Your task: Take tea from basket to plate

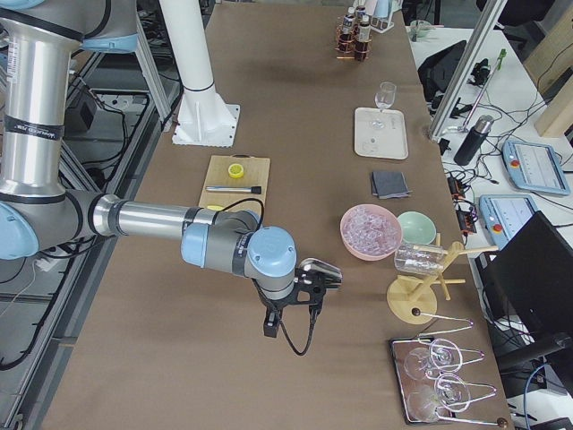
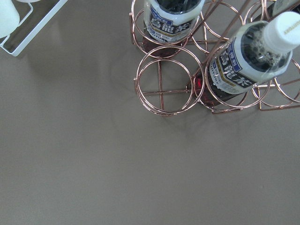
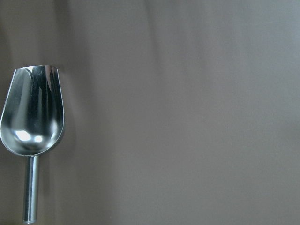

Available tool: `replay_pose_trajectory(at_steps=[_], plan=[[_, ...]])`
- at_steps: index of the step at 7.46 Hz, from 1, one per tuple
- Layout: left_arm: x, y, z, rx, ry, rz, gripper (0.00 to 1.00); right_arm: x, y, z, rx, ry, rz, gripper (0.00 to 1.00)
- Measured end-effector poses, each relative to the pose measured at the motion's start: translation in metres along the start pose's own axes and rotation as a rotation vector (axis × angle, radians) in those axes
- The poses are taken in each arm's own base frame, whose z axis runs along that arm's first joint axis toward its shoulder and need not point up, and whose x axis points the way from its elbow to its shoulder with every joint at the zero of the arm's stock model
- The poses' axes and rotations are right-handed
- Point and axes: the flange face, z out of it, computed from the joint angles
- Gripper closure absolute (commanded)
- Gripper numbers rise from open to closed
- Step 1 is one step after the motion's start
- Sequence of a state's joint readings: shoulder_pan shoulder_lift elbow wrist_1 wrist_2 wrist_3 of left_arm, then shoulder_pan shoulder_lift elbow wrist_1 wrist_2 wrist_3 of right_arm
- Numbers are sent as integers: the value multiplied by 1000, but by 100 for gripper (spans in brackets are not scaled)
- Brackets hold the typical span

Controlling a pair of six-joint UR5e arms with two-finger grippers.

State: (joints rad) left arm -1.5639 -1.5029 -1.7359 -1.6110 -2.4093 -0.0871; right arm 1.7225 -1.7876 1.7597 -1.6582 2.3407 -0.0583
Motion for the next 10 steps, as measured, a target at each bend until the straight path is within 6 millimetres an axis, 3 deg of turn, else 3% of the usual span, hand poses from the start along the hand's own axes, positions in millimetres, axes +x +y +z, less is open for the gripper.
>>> replay_pose_trajectory(at_steps=[10], plan=[[9,-7,-5,14,7,26,2,-1,1,-1,2,-3,-1,0]])
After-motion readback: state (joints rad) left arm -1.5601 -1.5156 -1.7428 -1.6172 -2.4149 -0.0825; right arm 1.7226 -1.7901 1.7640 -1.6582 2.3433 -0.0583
